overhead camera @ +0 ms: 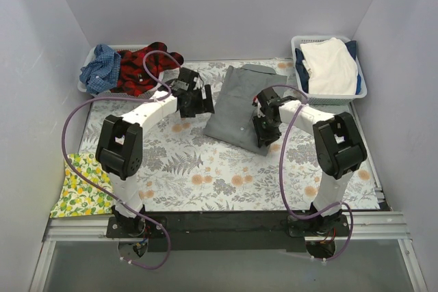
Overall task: Fold and stack the long sleeve shirts
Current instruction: Fold the shirt
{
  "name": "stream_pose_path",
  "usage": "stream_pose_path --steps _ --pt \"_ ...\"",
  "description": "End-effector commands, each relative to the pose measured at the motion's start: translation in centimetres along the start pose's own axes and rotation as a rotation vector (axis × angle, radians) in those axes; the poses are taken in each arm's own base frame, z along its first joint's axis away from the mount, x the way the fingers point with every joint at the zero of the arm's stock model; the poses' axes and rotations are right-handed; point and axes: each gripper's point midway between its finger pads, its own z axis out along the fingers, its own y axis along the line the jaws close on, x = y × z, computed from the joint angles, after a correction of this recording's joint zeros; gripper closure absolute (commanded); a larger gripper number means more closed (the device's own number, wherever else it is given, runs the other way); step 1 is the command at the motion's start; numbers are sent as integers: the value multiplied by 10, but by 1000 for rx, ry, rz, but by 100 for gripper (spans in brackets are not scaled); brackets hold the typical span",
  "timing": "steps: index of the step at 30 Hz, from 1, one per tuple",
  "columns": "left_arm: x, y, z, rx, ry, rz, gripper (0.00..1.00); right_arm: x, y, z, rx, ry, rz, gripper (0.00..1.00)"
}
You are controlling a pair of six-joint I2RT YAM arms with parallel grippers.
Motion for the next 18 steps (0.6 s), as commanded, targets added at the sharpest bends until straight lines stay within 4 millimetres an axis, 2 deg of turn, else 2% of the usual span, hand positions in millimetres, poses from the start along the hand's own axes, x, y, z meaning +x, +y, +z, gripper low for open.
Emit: stream_pose_path --steps 1,2,3,4,5,7,8,10,11,13,14,15,16,18 --pt "24 17 -32 -9 57 -65 19 16 38 12 -121 55 -114 60" --pt "43 28 -30 -22 103 -82 18 23 58 15 -173 79 -160 61" --pt "40 34 -37 -20 88 -115 18 26 70 16 -198 93 -197 61" --pt "42 40 -40 -22 86 -133 18 20 84 13 -222 84 -228 61" --pt "46 42 -44 -3 92 -151 18 25 106 17 -267 113 -273 61" --pt "43 54 -56 0 58 -199 17 26 132 18 -322 134 -318 61" --pt "42 55 -59 6 47 -207 17 15 160 14 -381 114 -361 61" --pt "38 56 -69 27 11 -221 16 5 183 7 -418 97 -390 61" --pt "39 54 -71 42 8 -221 15 -11 198 -1 -420 51 -412 60" --pt "51 55 -70 57 26 -249 15 -27 205 -13 -419 -1 -395 60" --pt "58 58 -67 54 38 -259 15 -44 202 -24 -375 -66 -387 60" --pt "61 60 -64 51 32 -265 15 -51 199 -29 -350 -92 -380 60" --pt "74 66 -59 42 52 -272 15 -57 196 -34 -329 -119 -370 60" --pt "73 68 -52 47 35 -282 15 -70 183 -50 -279 -181 -332 59"
